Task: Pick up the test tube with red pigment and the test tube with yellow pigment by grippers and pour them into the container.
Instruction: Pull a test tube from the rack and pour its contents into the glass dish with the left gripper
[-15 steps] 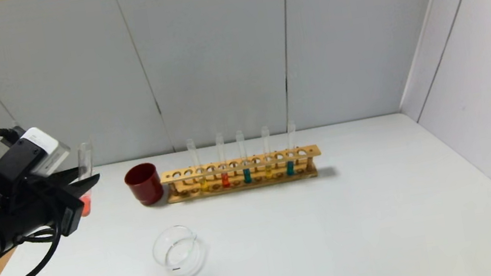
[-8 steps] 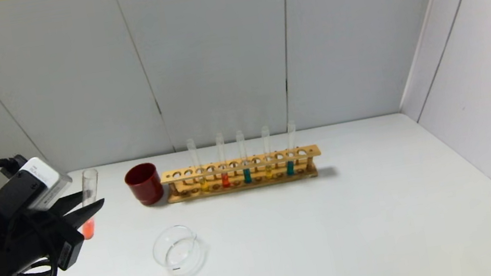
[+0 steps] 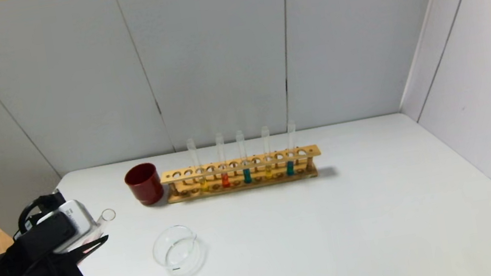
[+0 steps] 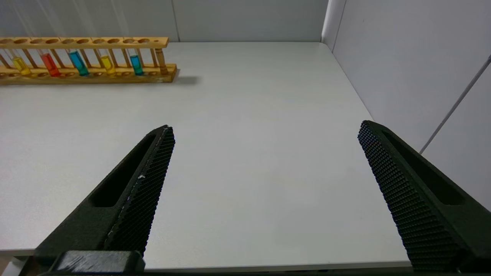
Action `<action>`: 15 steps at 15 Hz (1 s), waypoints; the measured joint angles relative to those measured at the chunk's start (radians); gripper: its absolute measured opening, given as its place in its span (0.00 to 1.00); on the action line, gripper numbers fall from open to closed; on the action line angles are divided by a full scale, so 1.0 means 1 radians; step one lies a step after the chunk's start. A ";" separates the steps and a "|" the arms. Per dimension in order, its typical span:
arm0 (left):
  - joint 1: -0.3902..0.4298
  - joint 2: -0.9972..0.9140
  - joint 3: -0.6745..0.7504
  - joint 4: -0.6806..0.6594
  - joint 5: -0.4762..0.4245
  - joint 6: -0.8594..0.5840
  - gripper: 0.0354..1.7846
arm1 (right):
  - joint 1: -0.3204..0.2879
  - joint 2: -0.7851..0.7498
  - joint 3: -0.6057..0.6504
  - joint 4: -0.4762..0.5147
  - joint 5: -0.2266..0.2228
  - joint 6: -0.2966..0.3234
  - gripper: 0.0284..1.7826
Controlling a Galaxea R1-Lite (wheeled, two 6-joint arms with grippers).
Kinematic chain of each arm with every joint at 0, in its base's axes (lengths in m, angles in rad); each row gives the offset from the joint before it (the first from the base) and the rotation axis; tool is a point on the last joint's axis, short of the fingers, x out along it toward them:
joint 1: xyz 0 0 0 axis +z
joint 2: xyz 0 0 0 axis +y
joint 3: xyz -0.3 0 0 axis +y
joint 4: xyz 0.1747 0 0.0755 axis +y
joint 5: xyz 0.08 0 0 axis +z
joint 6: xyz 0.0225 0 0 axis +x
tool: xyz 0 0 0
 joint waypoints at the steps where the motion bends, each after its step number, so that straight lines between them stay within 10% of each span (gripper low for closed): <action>1: -0.001 0.008 -0.010 0.029 0.001 0.040 0.15 | 0.000 0.000 0.000 0.000 0.000 0.000 0.98; 15: 0.014 0.226 -0.054 -0.032 0.084 0.321 0.15 | 0.000 0.000 0.000 0.000 0.000 0.000 0.98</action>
